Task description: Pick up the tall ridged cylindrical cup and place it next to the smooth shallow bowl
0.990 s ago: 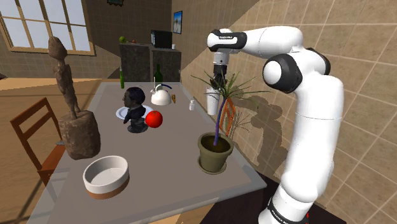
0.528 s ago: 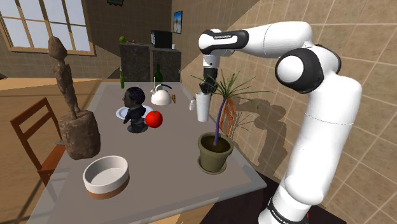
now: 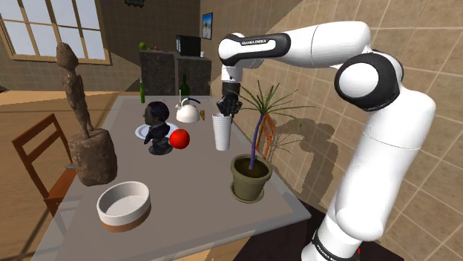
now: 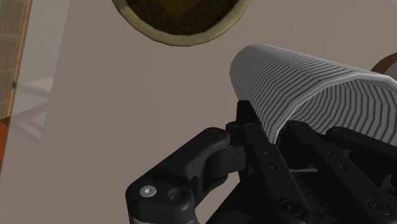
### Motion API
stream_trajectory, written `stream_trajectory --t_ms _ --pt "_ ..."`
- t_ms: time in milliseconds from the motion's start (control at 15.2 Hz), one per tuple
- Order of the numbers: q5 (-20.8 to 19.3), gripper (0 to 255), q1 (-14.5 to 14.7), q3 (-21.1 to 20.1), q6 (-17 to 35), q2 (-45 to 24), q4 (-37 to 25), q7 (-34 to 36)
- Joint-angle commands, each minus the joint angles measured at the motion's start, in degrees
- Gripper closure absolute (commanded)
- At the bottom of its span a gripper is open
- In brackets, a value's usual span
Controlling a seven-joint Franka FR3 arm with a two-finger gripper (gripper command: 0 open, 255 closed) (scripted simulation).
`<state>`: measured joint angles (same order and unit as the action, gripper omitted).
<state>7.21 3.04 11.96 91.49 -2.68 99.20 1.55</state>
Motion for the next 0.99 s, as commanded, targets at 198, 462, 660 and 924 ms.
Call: stream_trajectory --t_ms 198,462,660,924 --pt "0.85 255 3.58 -3.35 2.57 1.40 3.07 6.64" --pt "1.68 255 6.31 -5.98 4.10 1.22 3.67 11.70" --pt "2.28 255 8.33 -7.92 5.15 0.51 3.41 15.45" --pt "2.95 255 11.02 -10.44 6.41 -1.21 2.11 20.38"
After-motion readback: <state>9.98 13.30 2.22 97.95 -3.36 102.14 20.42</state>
